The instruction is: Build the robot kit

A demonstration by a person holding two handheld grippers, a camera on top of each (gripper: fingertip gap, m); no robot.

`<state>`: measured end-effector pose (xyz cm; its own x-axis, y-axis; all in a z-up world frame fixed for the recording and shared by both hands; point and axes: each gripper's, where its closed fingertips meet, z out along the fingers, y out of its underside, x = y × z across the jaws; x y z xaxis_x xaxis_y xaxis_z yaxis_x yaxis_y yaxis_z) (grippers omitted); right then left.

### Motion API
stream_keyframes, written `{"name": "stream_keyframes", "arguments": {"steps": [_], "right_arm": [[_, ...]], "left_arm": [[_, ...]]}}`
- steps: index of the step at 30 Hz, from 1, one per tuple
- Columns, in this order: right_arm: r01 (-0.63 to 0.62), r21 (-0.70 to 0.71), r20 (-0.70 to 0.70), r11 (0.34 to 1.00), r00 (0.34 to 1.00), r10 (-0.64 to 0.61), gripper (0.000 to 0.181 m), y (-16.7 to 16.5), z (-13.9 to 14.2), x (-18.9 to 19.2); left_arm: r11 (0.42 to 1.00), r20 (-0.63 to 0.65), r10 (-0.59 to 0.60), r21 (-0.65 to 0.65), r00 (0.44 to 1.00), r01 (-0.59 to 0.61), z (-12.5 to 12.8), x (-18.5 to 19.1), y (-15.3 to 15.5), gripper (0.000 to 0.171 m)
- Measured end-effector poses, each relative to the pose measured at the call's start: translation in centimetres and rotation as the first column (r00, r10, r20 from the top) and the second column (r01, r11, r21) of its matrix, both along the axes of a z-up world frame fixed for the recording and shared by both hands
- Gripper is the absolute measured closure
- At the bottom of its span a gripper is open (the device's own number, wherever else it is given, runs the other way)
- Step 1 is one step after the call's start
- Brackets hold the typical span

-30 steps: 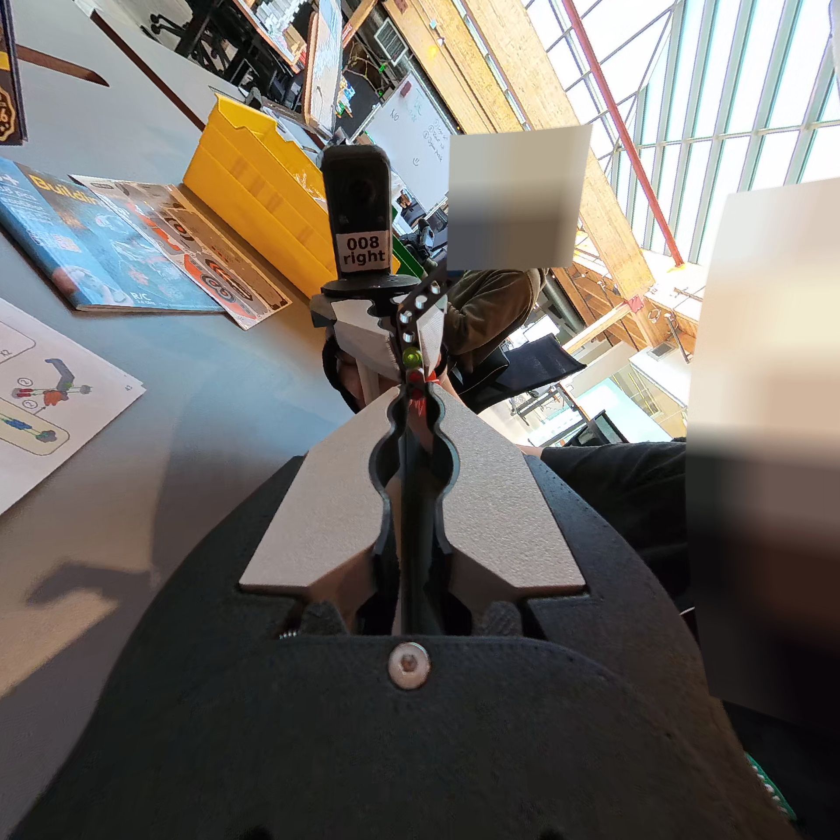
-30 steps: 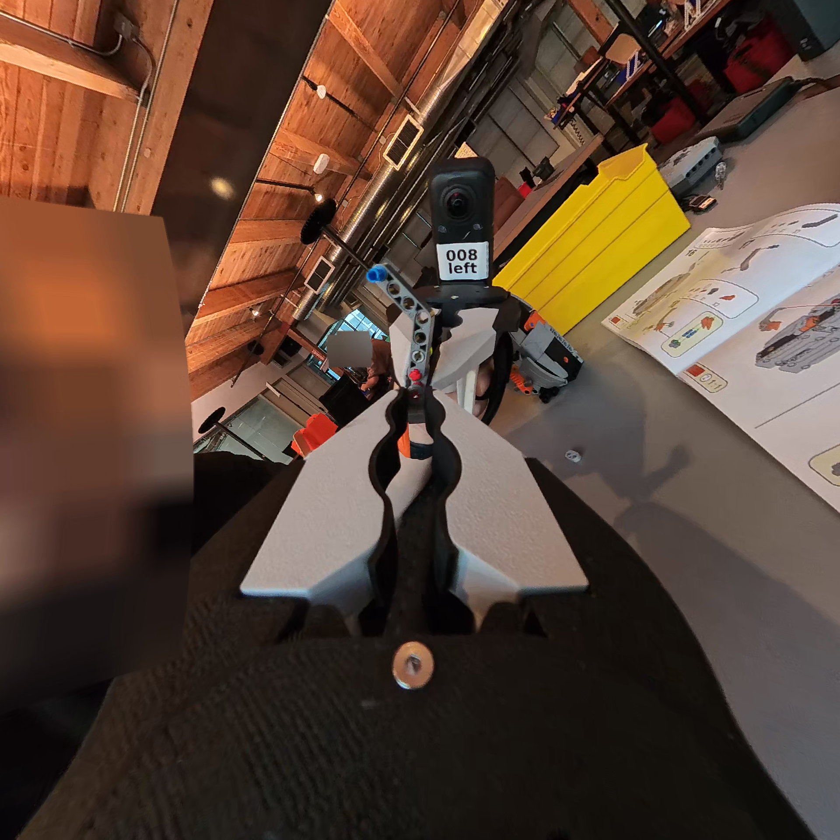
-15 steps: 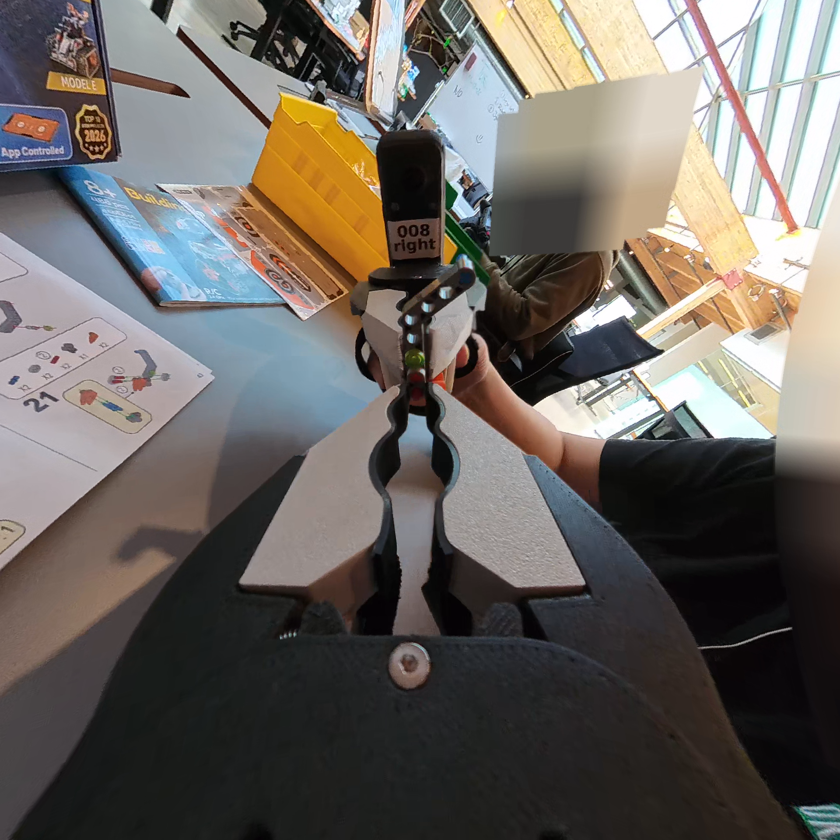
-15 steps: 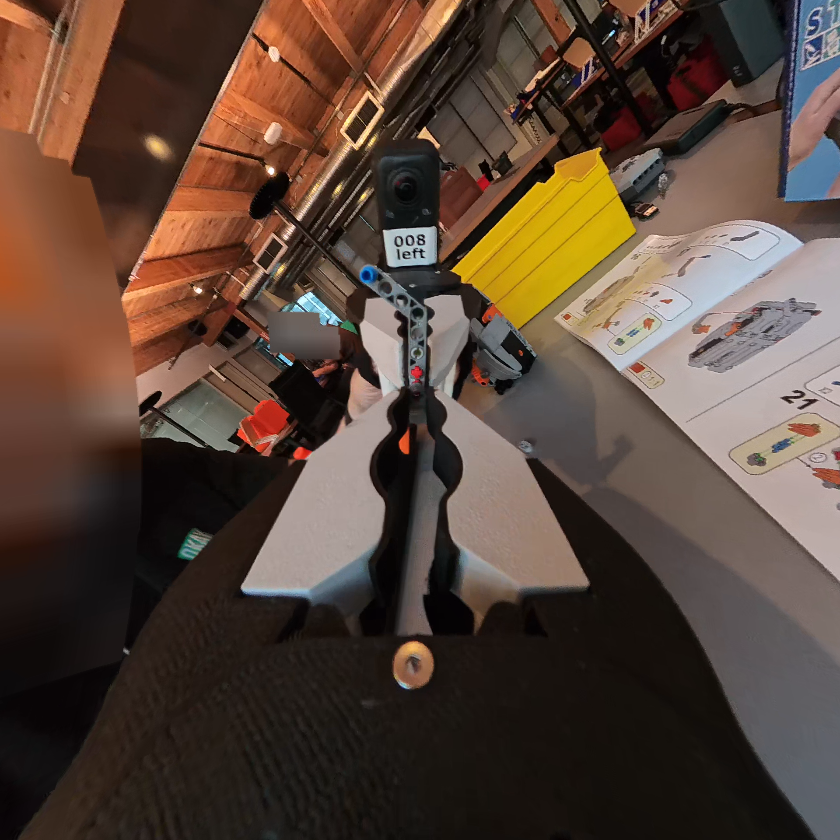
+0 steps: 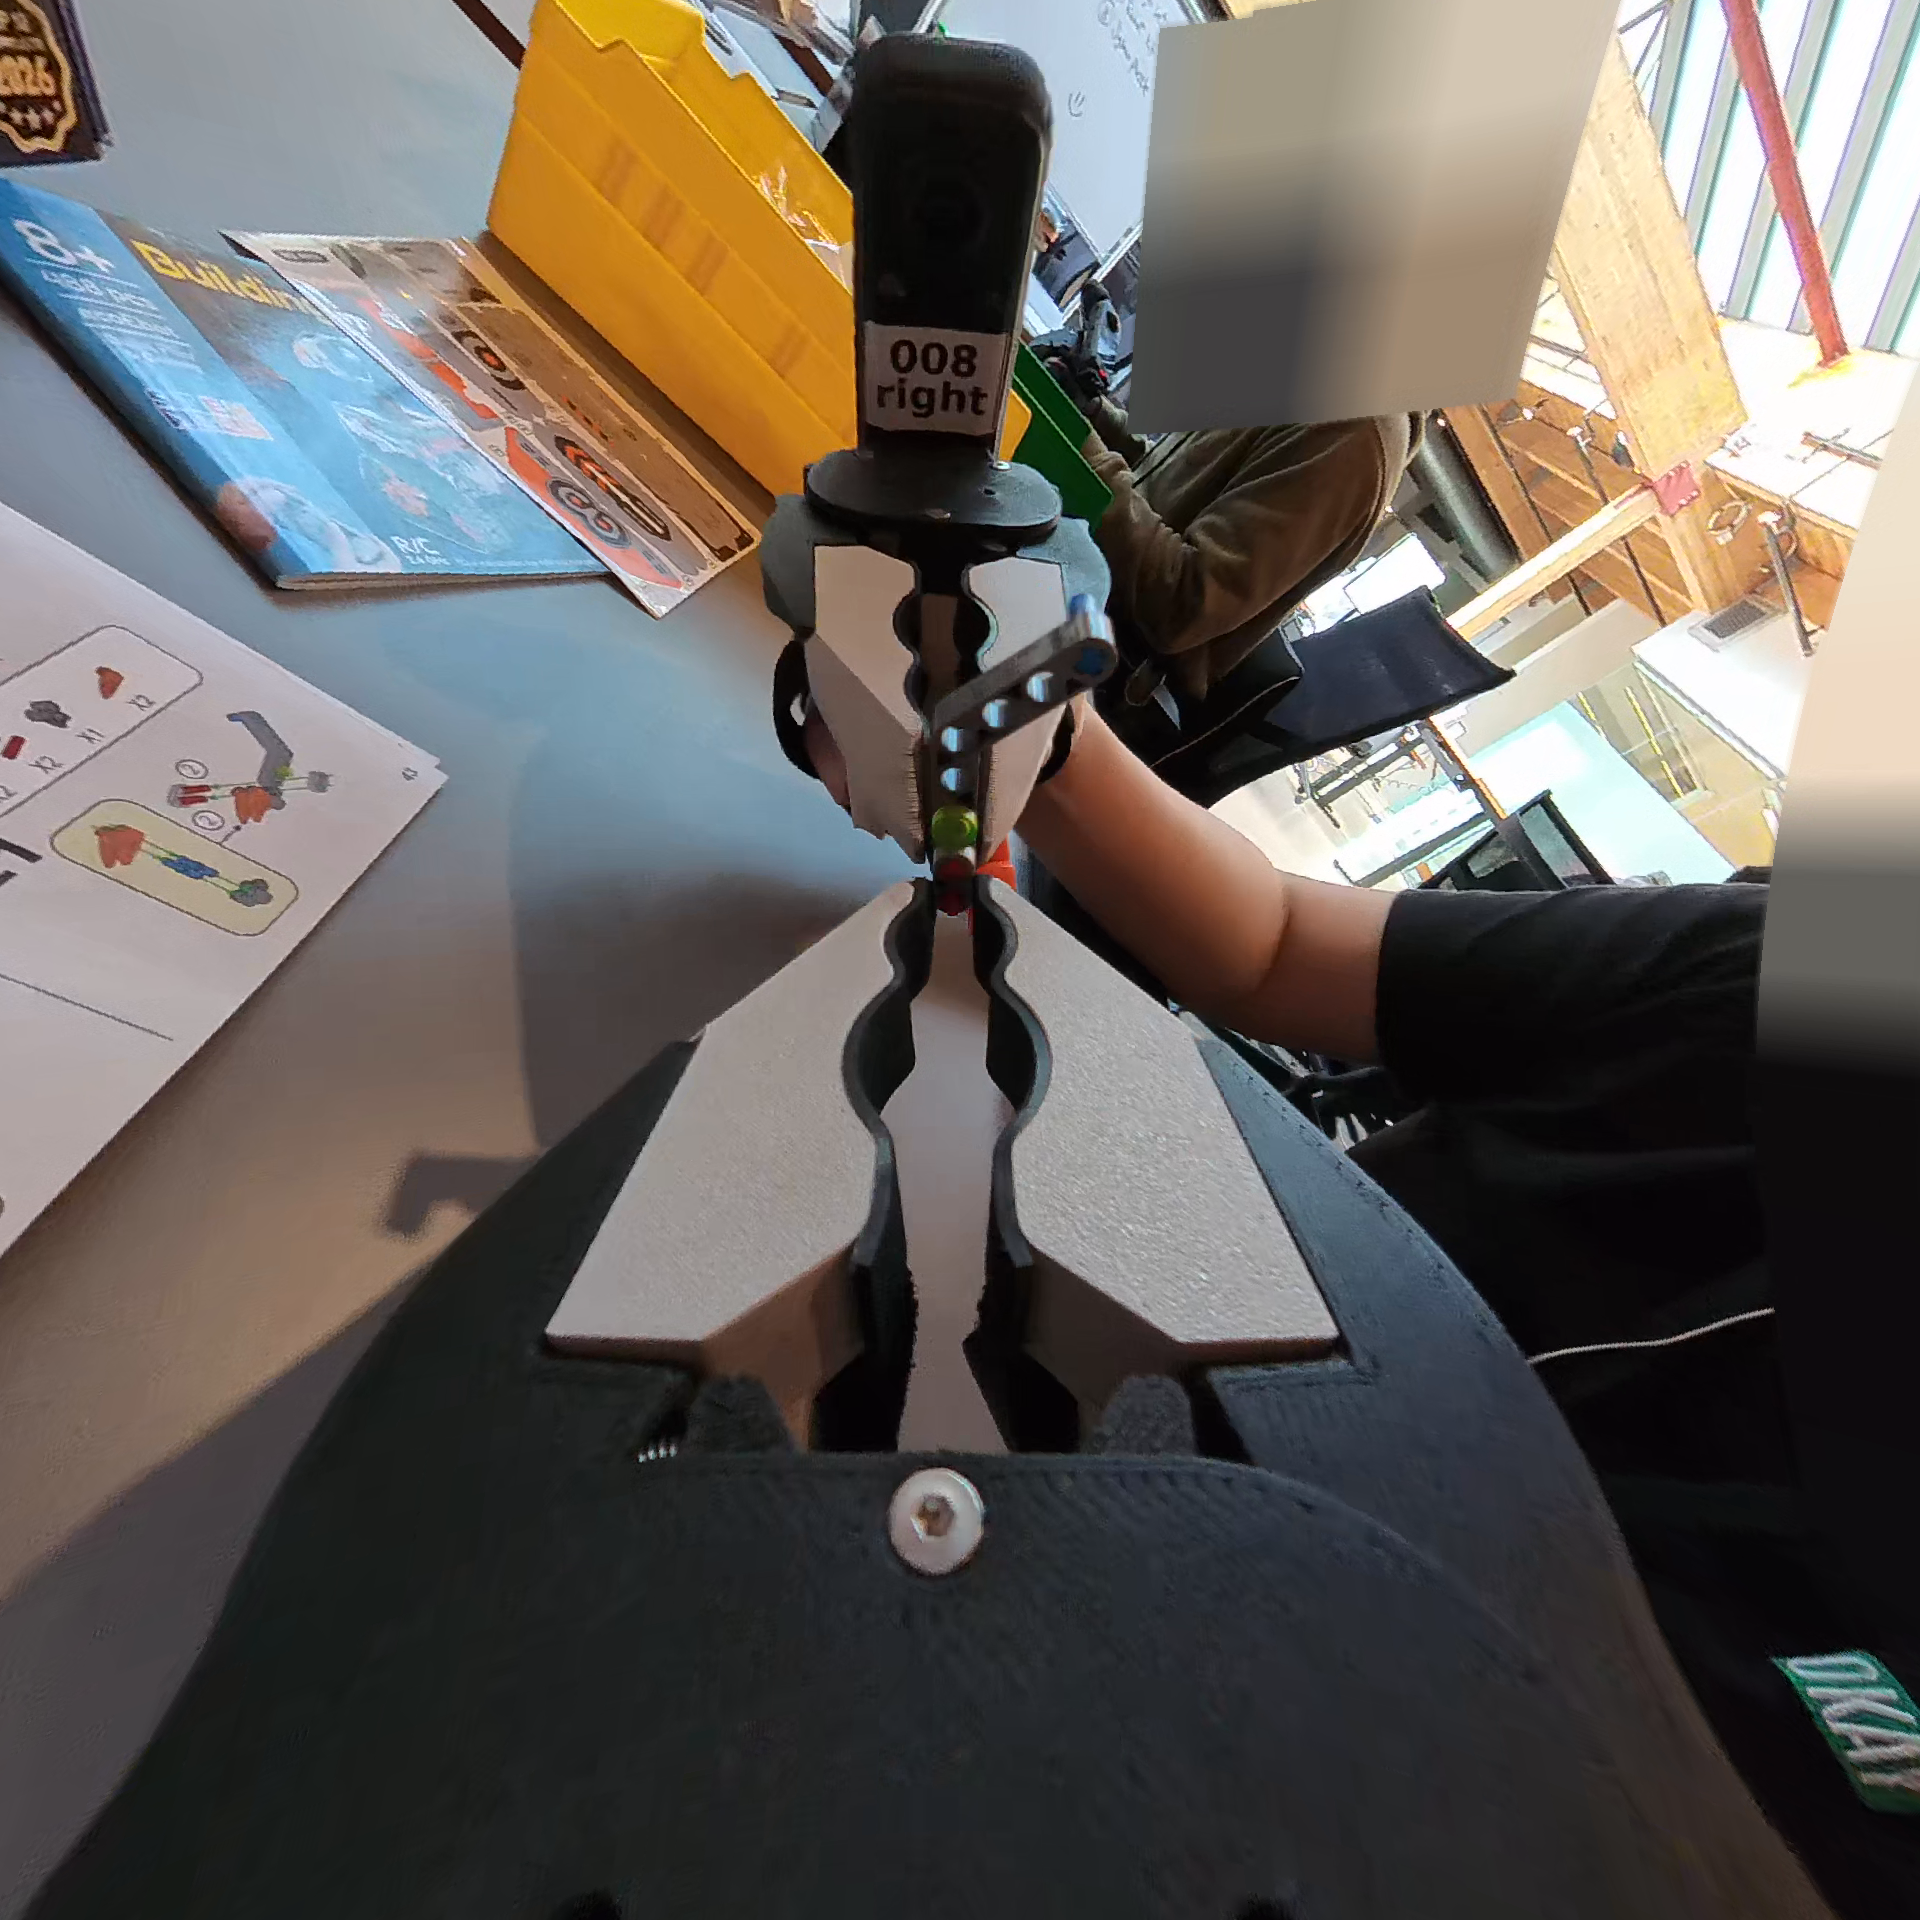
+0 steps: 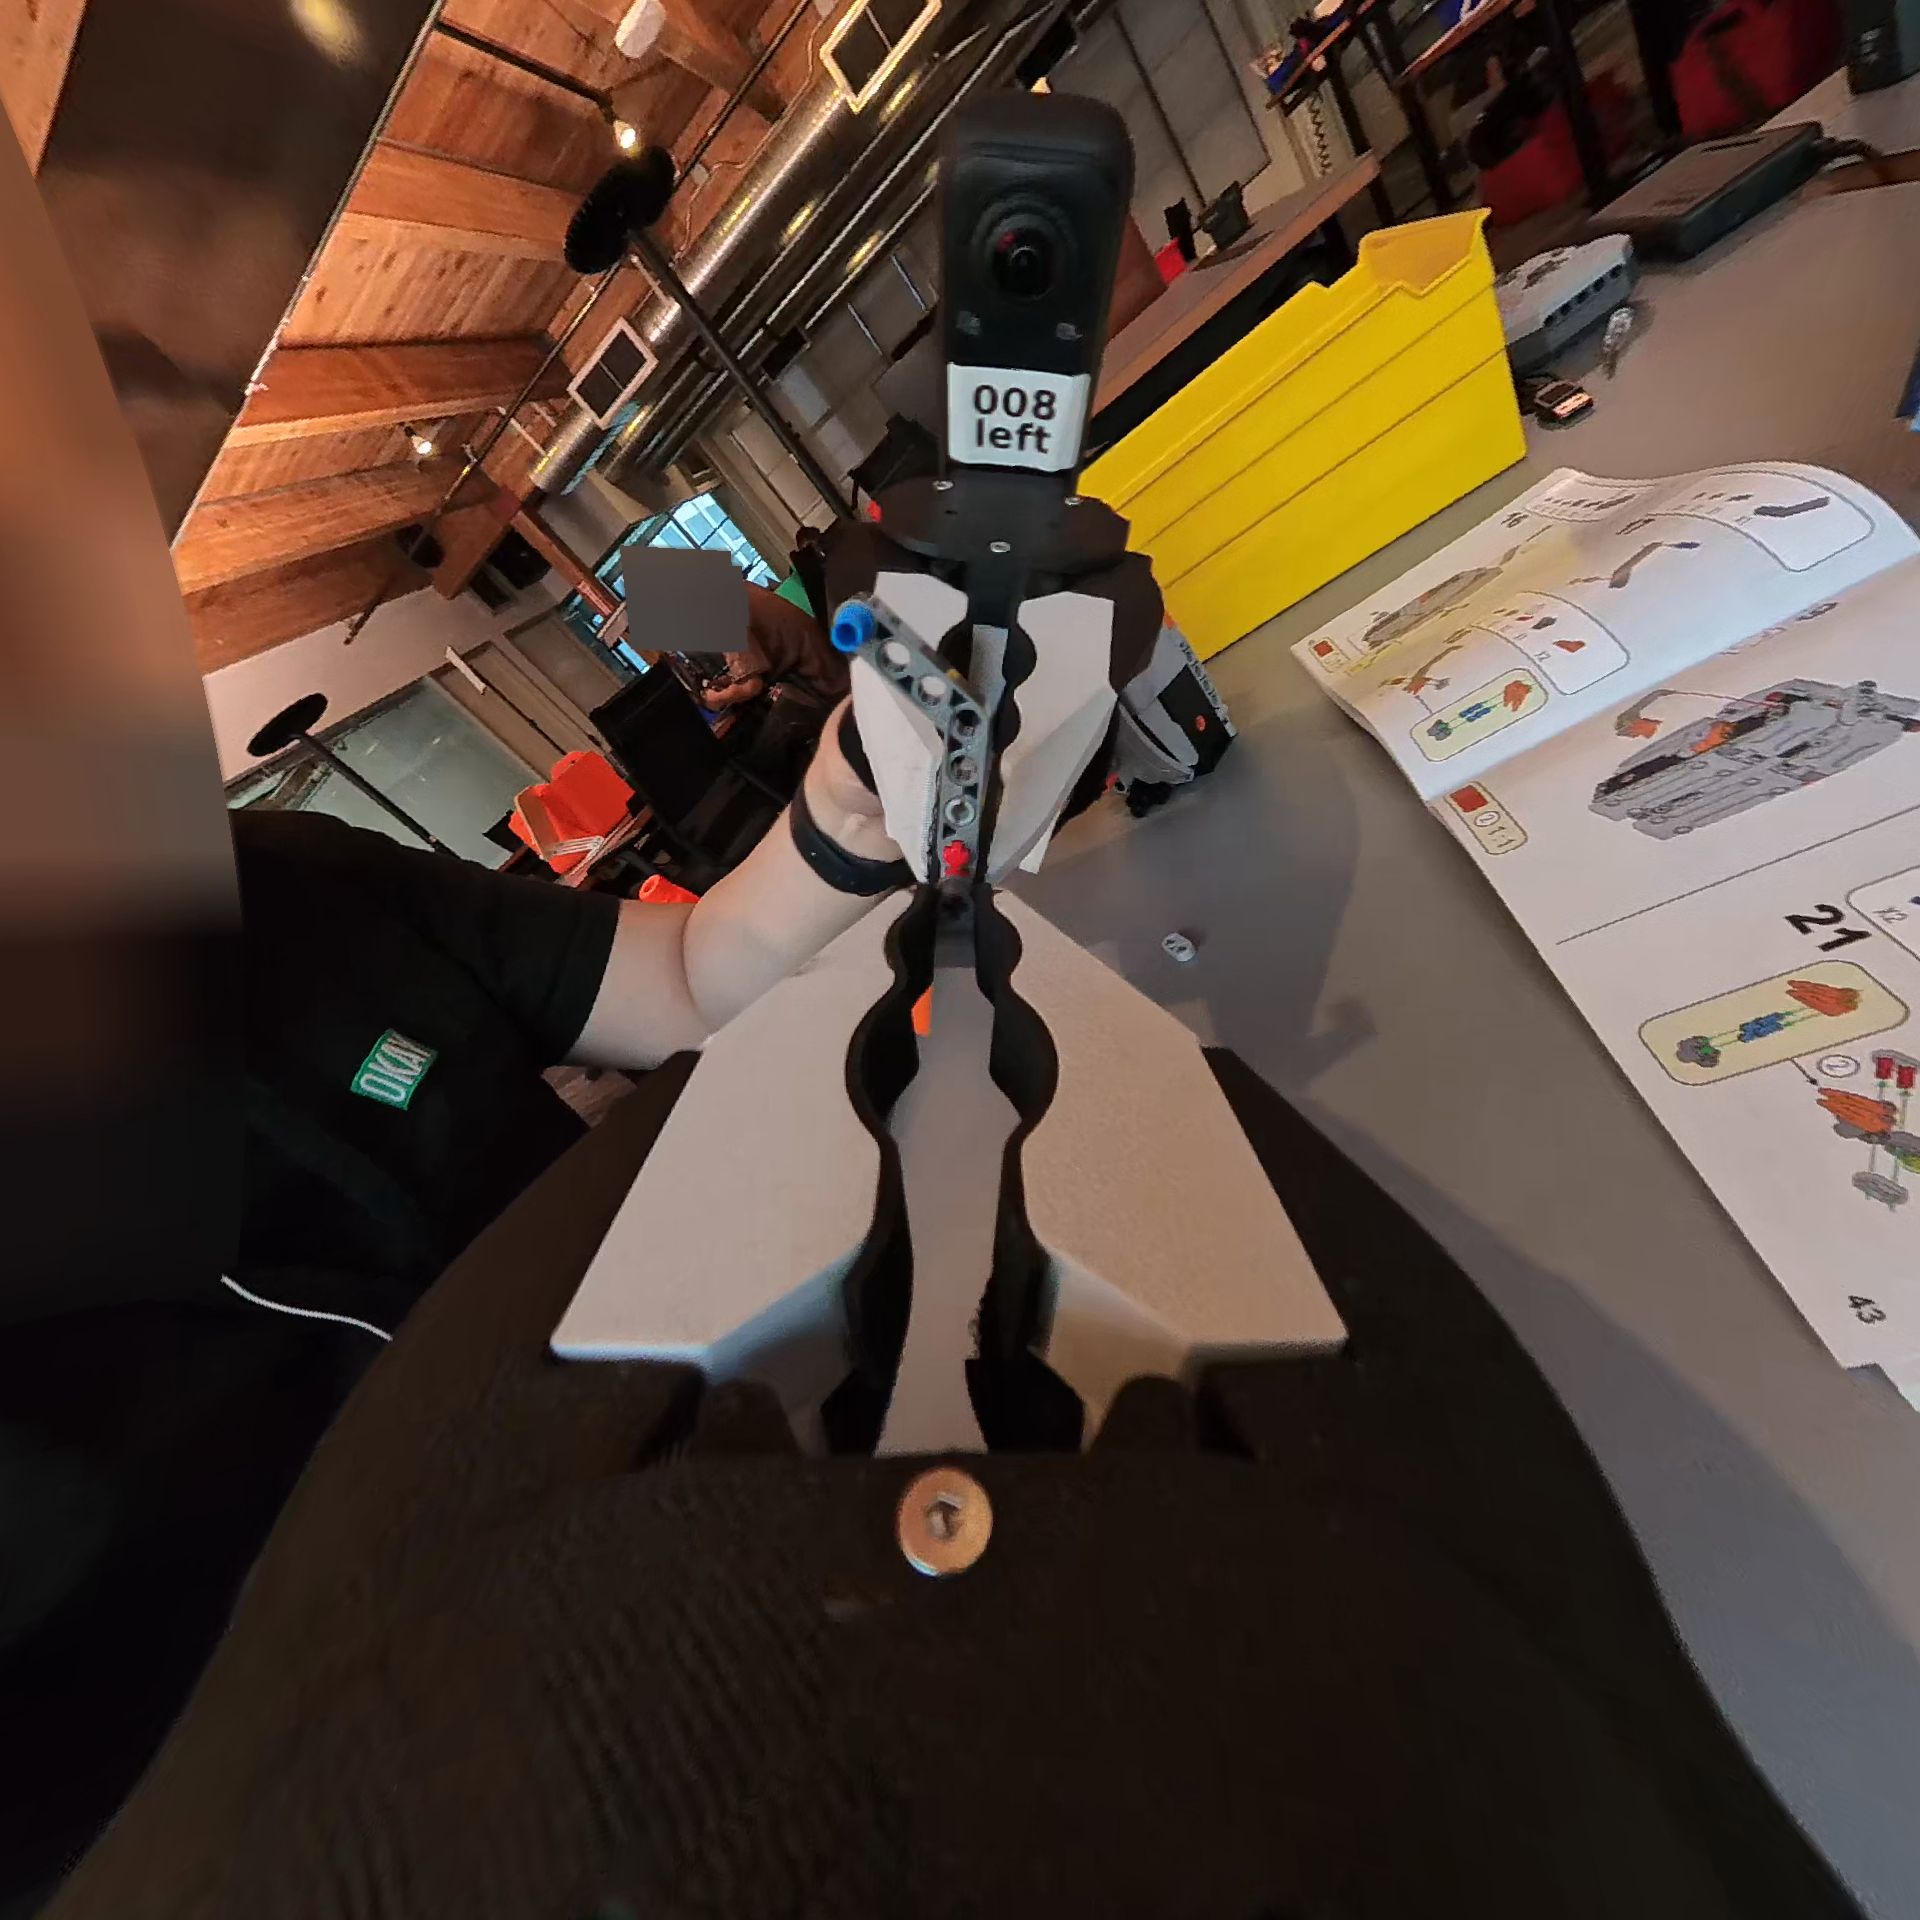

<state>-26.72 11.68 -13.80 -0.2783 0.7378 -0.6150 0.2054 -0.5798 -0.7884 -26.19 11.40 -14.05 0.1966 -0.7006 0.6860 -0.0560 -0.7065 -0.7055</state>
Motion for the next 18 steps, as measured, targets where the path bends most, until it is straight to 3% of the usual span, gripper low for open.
{"name": "stream_keyframes", "arguments": {"steps": [5,13,18], "right_arm": [[-0.019,-0.031,-0.042,0.999,0.999,0.018,0.175,-0.2,0.5,-0.1],[0.044,0.040,0.000,0.998,0.999,-0.044,0.175,0.2,0.2,-0.2],[0.139,0.135,0.043,0.981,0.988,-0.146,0.175,1.2,-0.5,-0.5]], "left_arm": [[0.999,0.070,-0.041,-0.015,0.997,0.042,0.5,-0.1,-0.2,0.167],[0.999,0.017,0.009,0.042,1.000,-0.010,0.2,-0.1,0.3,0.166],[0.993,-0.077,0.075,0.092,0.994,-0.068,-0.6,-0.3,1.0,0.166]]}}
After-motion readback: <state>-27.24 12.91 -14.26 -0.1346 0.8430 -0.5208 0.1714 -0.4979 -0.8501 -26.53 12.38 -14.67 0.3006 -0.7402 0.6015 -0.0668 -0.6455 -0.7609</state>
